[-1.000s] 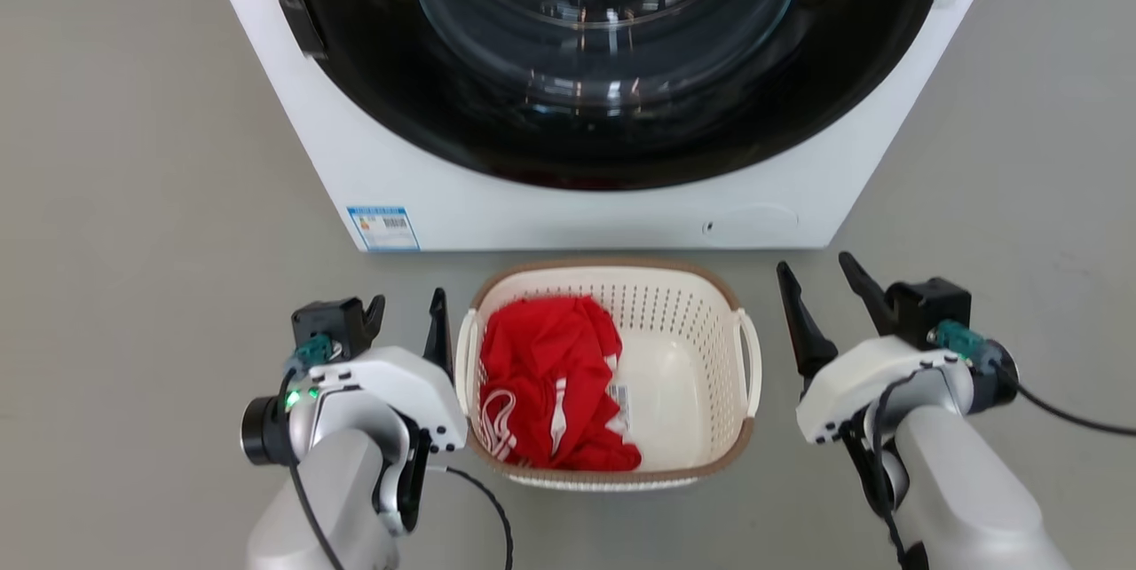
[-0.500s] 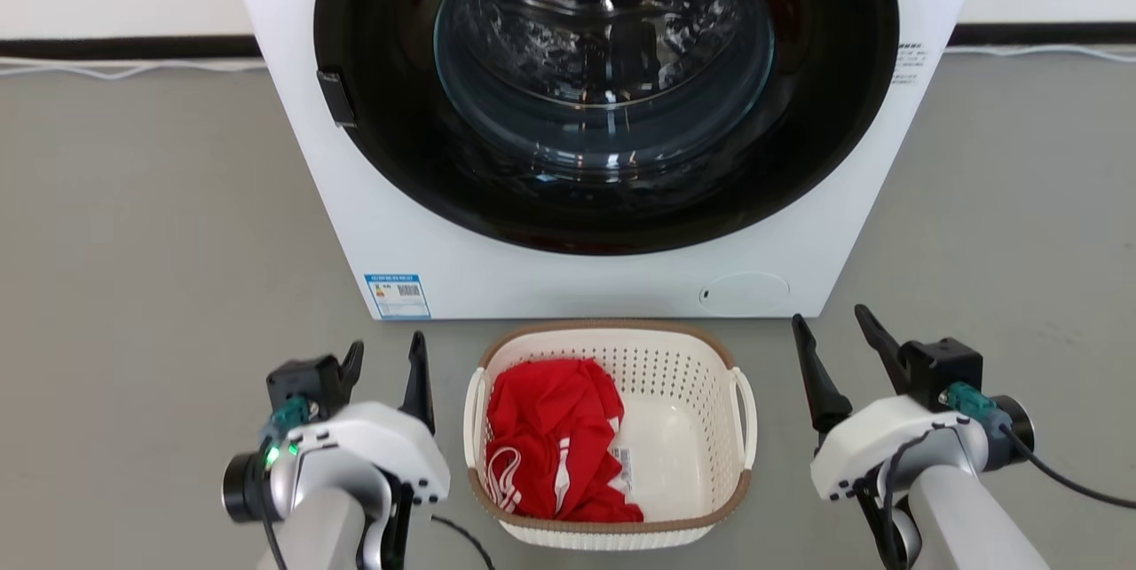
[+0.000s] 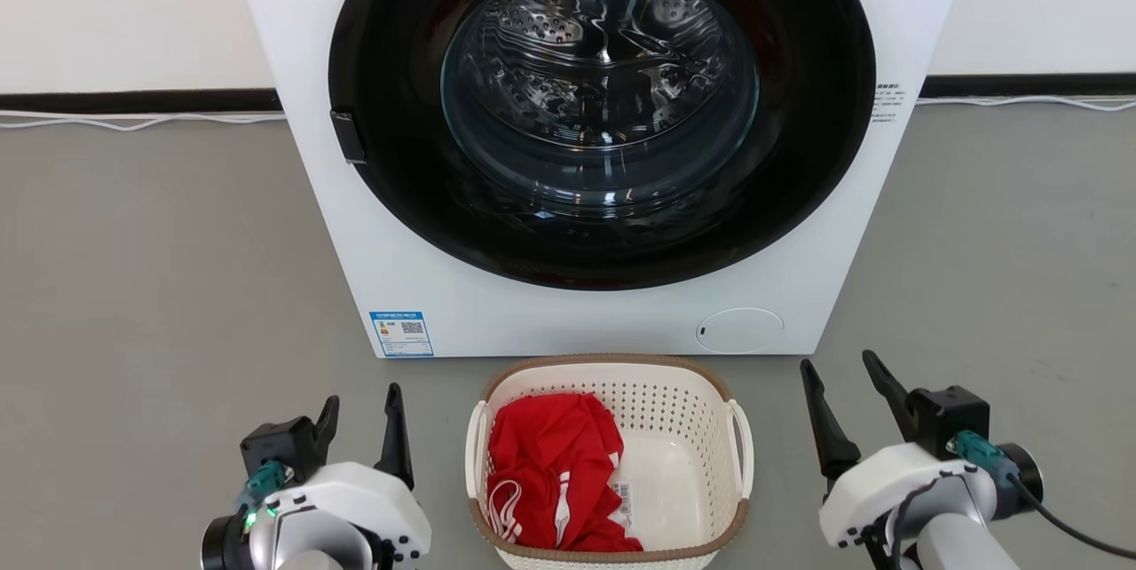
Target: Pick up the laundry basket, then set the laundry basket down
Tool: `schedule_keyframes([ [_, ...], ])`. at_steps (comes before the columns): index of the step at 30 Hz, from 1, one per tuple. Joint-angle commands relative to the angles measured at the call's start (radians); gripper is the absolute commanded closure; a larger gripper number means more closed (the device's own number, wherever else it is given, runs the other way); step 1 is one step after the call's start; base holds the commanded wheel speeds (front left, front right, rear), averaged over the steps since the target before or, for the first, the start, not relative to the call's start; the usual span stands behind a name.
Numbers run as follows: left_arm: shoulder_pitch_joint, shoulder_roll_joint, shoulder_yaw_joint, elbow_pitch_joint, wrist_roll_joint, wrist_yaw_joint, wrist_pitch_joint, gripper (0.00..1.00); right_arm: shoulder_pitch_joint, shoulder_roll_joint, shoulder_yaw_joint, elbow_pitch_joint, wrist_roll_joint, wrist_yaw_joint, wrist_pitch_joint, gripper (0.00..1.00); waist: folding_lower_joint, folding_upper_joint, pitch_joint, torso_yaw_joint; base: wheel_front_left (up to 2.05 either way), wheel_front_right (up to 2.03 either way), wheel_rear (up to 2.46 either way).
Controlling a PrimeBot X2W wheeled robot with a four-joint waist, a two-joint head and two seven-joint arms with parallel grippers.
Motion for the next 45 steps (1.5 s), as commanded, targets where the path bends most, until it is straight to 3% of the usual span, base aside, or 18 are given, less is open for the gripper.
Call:
schedule_keyframes([
  [1, -0.009, 0.010, 0.035, -0.035, 0.022, -0.001, -0.011, 0.00, -0.004, 0.005, 0.019, -0.033, -0.010, 0.006, -0.014, 0.00, 0.0001, 0.0000, -0.004, 0.000, 0.00, 0.00, 0.00],
  [14, 0.024, 0.004, 0.056, -0.079, 0.041, 0.001, -0.011, 0.00, 0.026, 0.005, 0.017, -0.044, -0.005, 0.006, -0.014, 0.00, 0.0001, 0.0000, -0.017, 0.003, 0.00, 0.00, 0.00],
  [15, 0.043, -0.006, 0.025, -0.046, 0.037, 0.001, 0.001, 1.00, 0.038, 0.001, -0.006, -0.013, 0.001, 0.000, 0.000, 1.00, 0.0001, 0.0000, -0.017, 0.003, 0.00, 0.00, 0.00],
  [26, 0.079, -0.013, 0.042, -0.020, -0.035, -0.012, 0.029, 1.00, 0.079, 0.007, -0.019, 0.005, 0.088, -0.001, 0.029, 1.00, 0.0023, 0.0000, -0.018, 0.002, 0.00, 0.00, 0.00],
  [30, 0.080, -0.012, 0.048, -0.031, -0.075, -0.020, 0.039, 1.00, 0.083, 0.007, -0.020, -0.010, 0.139, 0.000, 0.038, 1.00, 0.0002, 0.0000, -0.014, 0.002, 0.00, 0.00, 0.00],
  [45, 0.084, -0.011, 0.077, -0.072, -0.225, -0.047, 0.081, 1.00, 0.095, 0.006, -0.031, -0.065, 0.324, 0.001, 0.077, 1.00, 0.0001, 0.0000, -0.009, 0.000, 0.00, 0.00, 0.00],
])
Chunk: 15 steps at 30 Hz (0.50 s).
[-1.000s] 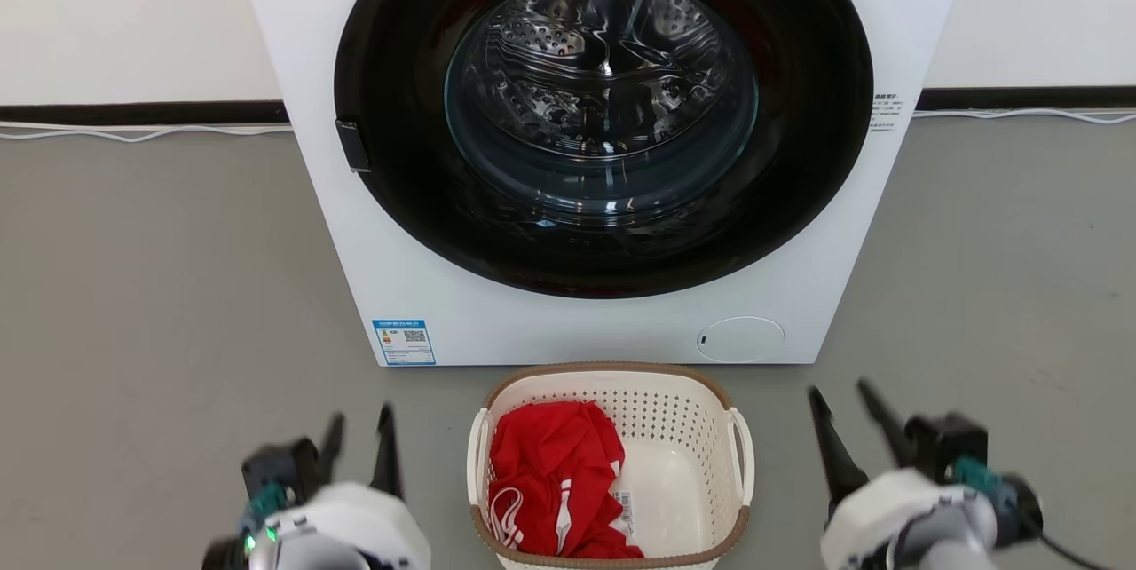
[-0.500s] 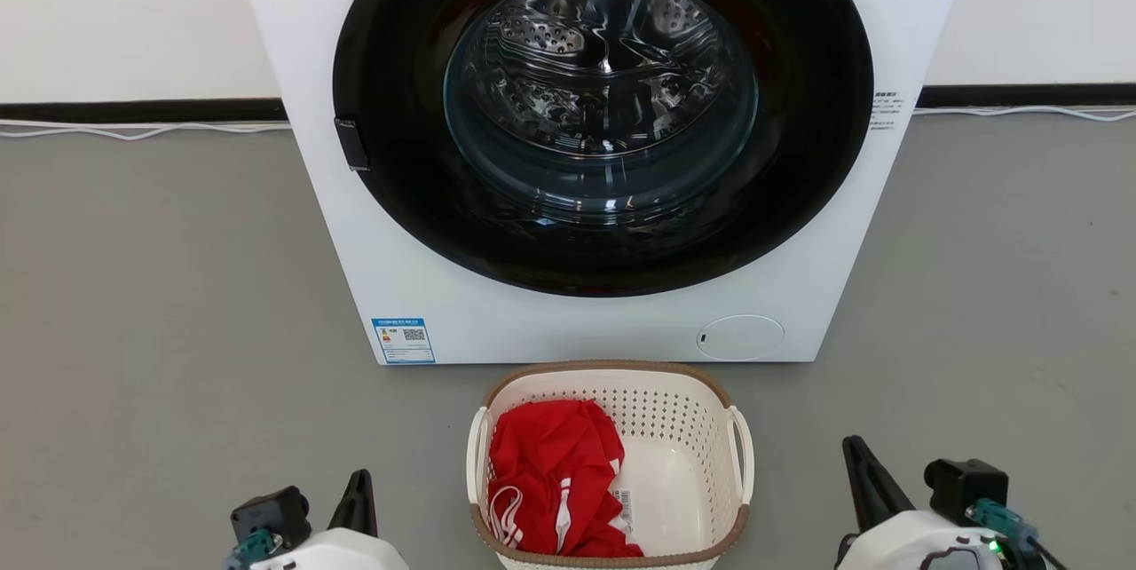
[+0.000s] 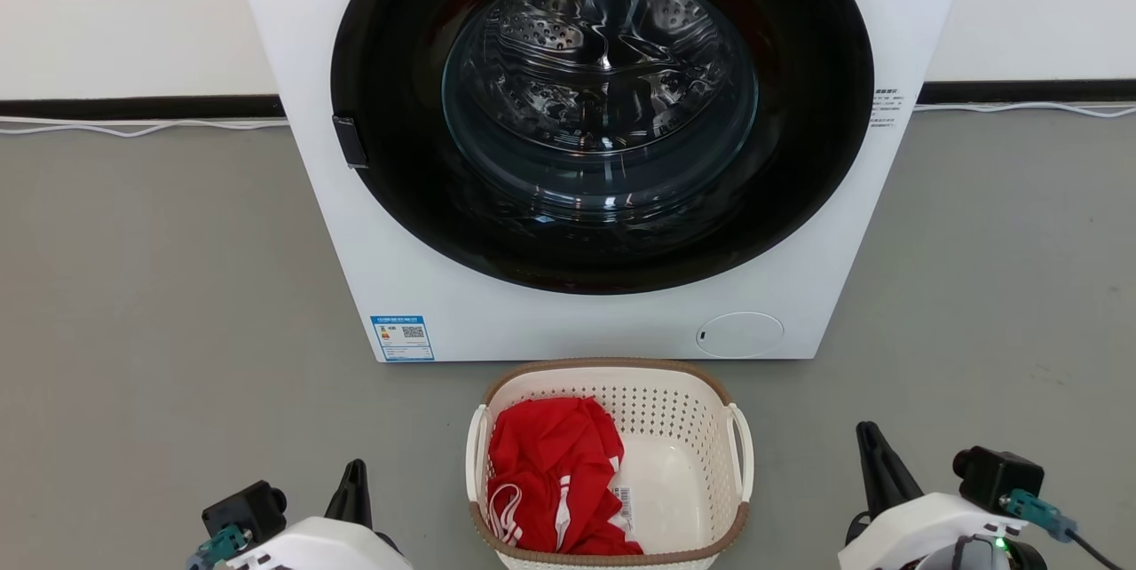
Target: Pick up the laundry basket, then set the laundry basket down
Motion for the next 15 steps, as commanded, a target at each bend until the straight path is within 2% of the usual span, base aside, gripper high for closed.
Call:
schedule_keyframes([
  [1, -0.034, 0.005, 0.017, -0.037, -0.034, -0.012, 0.007, 1.00, -0.023, -0.003, -0.005, -0.040, 0.043, 0.002, 0.008, 1.00, -0.0002, -0.0001, 0.001, 0.000, 0.00, 0.00, 0.00],
  [15, -0.031, 0.007, 0.045, -0.074, -0.174, -0.038, 0.047, 1.00, -0.014, -0.003, -0.019, -0.088, 0.215, 0.002, 0.048, 1.00, -0.0002, -0.0001, 0.005, -0.001, 0.00, 0.00, 0.00],
])
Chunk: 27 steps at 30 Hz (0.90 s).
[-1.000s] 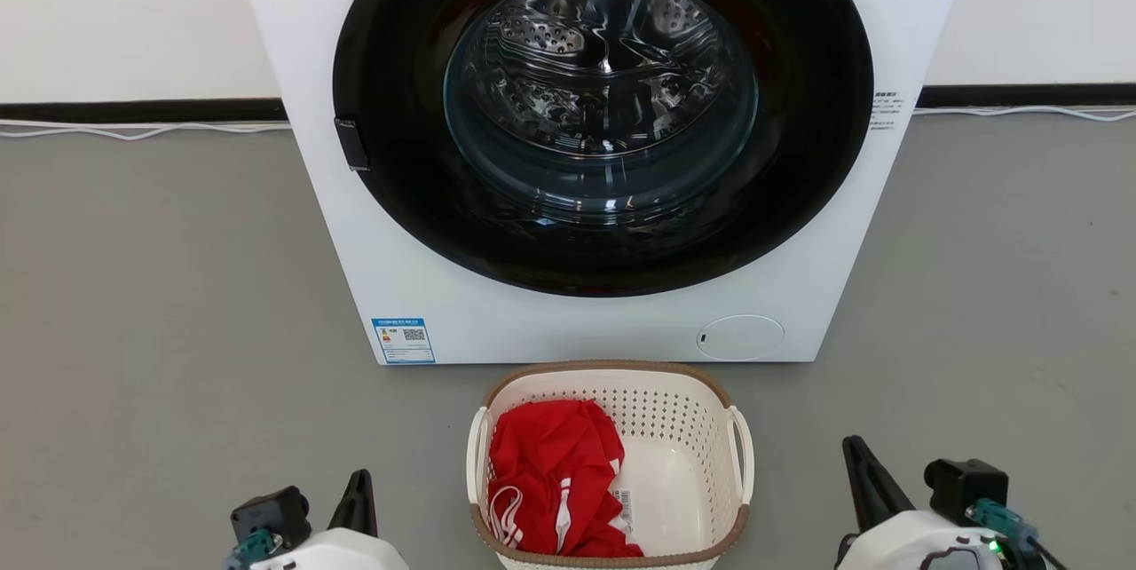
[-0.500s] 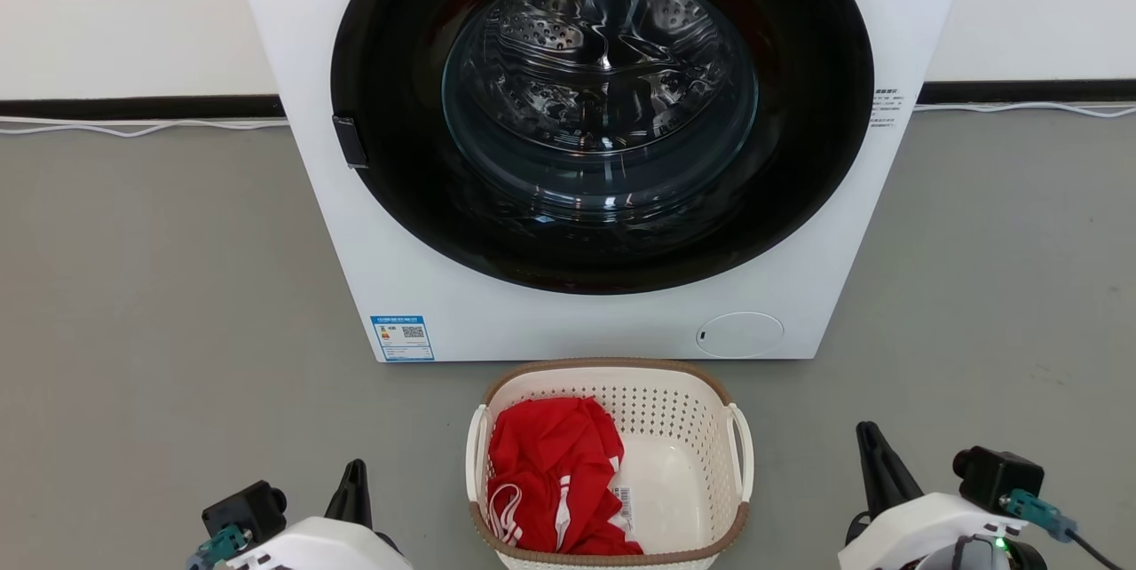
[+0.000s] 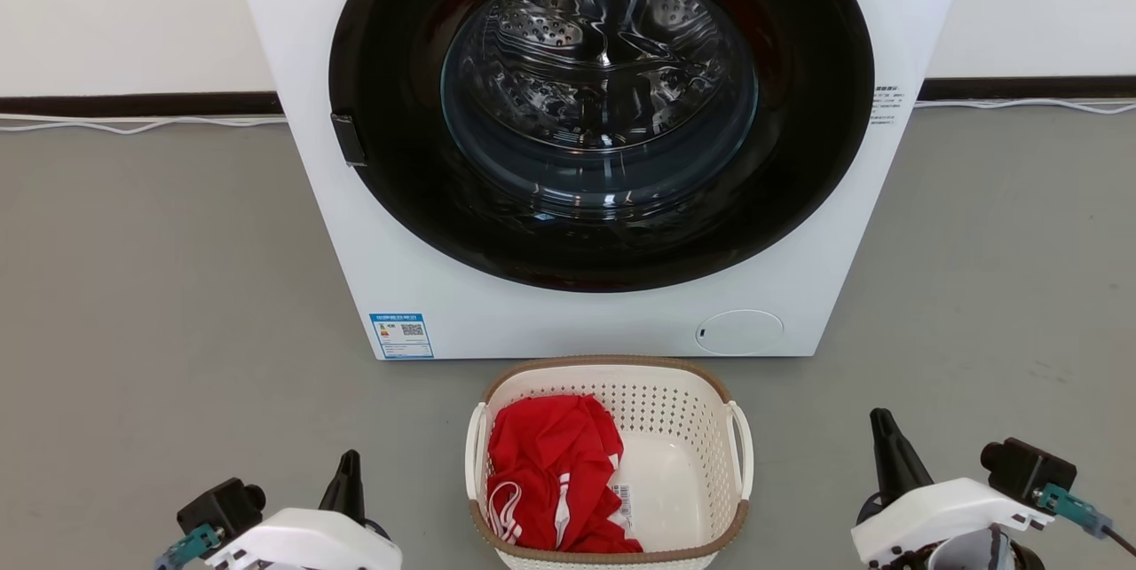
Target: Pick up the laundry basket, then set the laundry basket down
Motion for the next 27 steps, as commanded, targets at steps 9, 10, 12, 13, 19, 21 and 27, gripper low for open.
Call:
schedule_keyframes([
  [9, -0.029, 0.008, 0.034, -0.057, -0.106, -0.029, 0.029, 1.00, -0.010, -0.003, -0.007, -0.063, 0.131, 0.003, 0.030, 1.00, -0.0001, -0.0001, 0.003, -0.001, 0.00, 0.00, 0.00],
  [10, -0.029, 0.008, 0.036, -0.059, -0.116, -0.030, 0.032, 1.00, -0.009, -0.003, -0.008, -0.067, 0.143, 0.003, 0.033, 1.00, -0.0001, -0.0001, 0.003, -0.001, 0.00, 0.00, 0.00],
  [12, -0.029, 0.008, 0.040, -0.065, -0.136, -0.034, 0.038, 1.00, -0.008, -0.003, -0.010, -0.074, 0.168, 0.003, 0.039, 1.00, -0.0001, -0.0001, 0.004, -0.001, 0.00, 0.00, 0.00],
  [13, -0.029, 0.008, 0.042, -0.067, -0.146, -0.036, 0.041, 1.00, -0.008, -0.003, -0.011, -0.077, 0.180, 0.003, 0.042, 1.00, -0.0001, -0.0001, 0.004, -0.001, 0.00, 0.00, 0.00],
  [19, -0.027, 0.009, 0.054, -0.083, -0.205, -0.047, 0.058, 1.00, -0.004, -0.003, -0.017, -0.097, 0.253, 0.003, 0.059, 1.00, -0.0001, -0.0001, 0.006, -0.001, 0.00, 0.00, 0.00],
  [21, -0.027, 0.009, 0.058, -0.088, -0.225, -0.050, 0.064, 1.00, -0.003, -0.003, -0.019, -0.104, 0.278, 0.004, 0.065, 1.00, -0.0001, -0.0001, 0.007, -0.002, 0.00, 0.00, 0.00],
  [27, -0.026, 0.010, 0.070, -0.104, -0.285, -0.061, 0.081, 1.00, 0.001, -0.003, -0.025, -0.125, 0.352, 0.004, 0.082, 1.00, -0.0001, -0.0001, 0.009, -0.002, 0.00, 0.00, 0.00],
])
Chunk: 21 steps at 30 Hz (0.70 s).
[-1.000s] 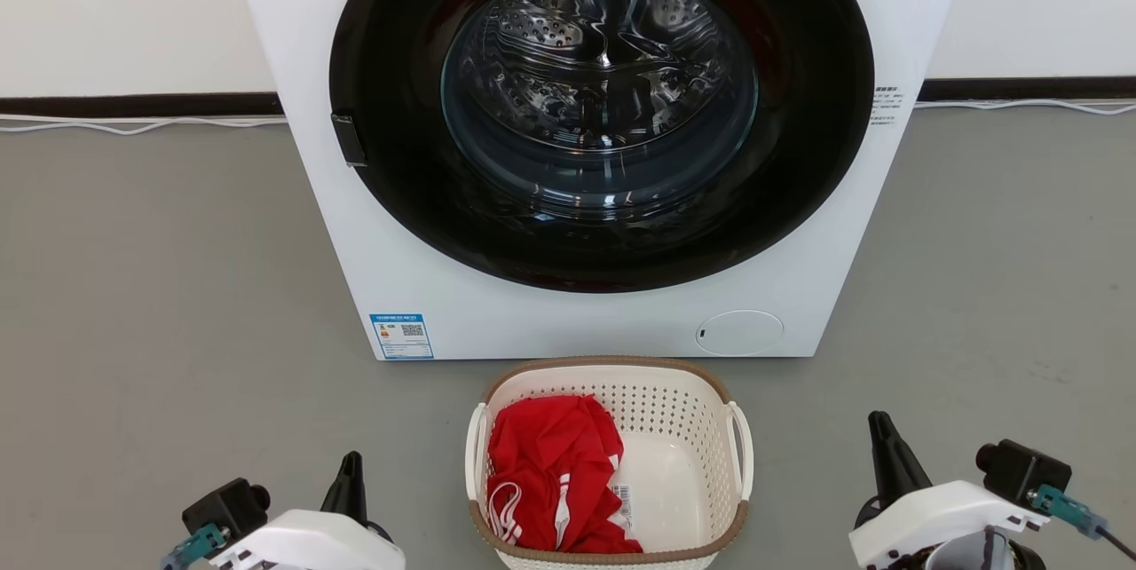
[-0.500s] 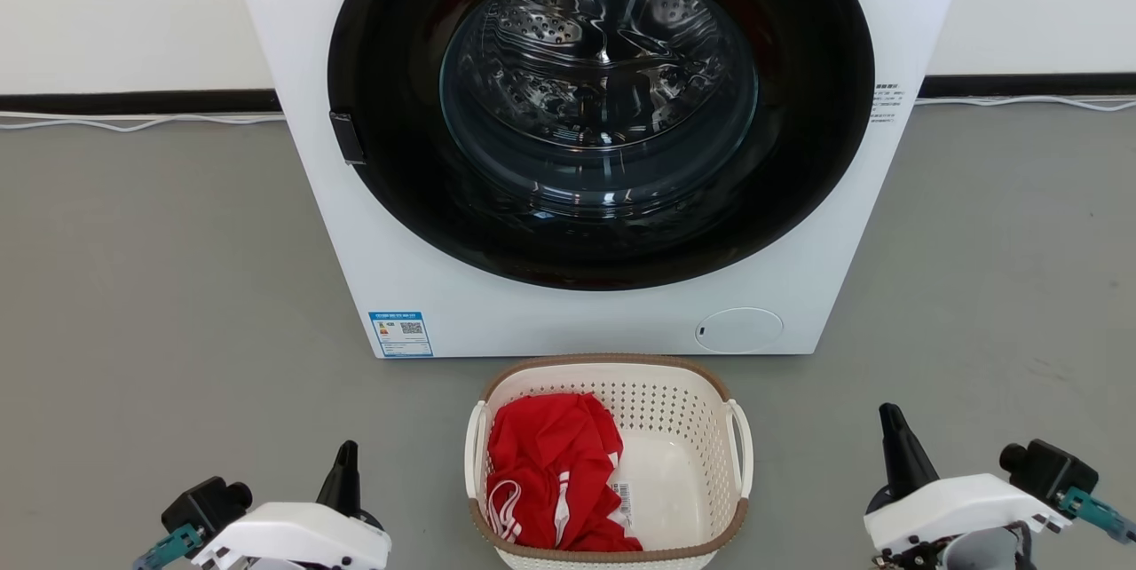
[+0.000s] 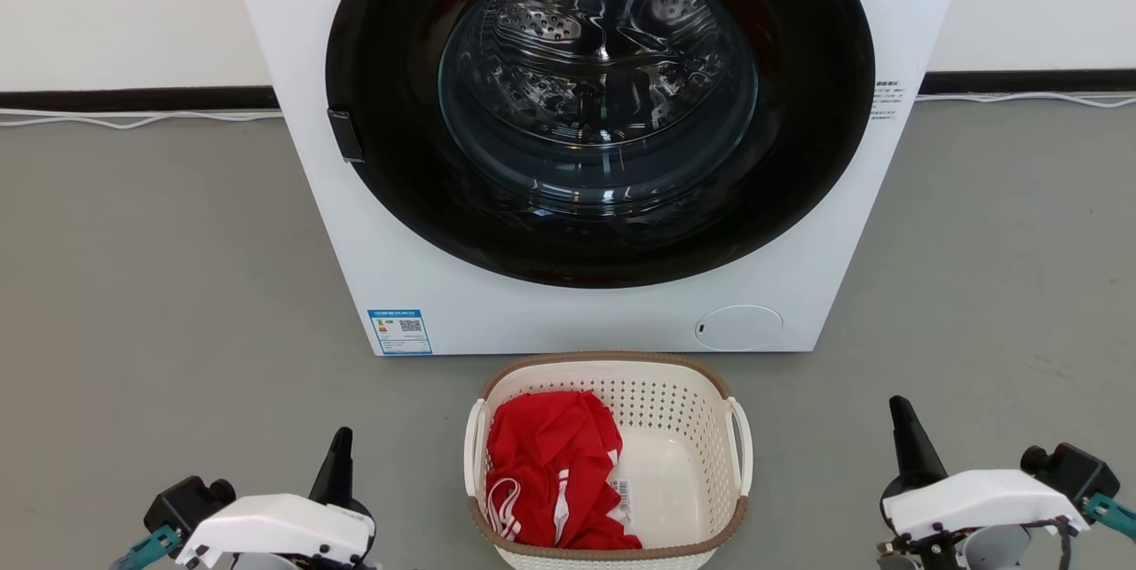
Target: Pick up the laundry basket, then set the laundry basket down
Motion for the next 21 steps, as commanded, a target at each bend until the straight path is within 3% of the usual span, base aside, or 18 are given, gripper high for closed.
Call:
schedule_keyframes([
  [1, -0.026, 0.010, 0.025, -0.037, -0.031, -0.016, 0.009, 1.00, -0.017, -0.004, 0.007, -0.040, 0.035, 0.004, 0.006, 1.00, 0.0000, -0.0001, 0.001, 0.000, 0.00, 0.00, 0.00],
  [21, -0.022, 0.012, 0.063, -0.087, -0.220, -0.051, 0.063, 1.00, -0.006, -0.004, -0.013, -0.104, 0.269, 0.005, 0.061, 1.00, 0.0000, -0.0001, 0.007, -0.001, 0.00, 0.00, 0.00],
])
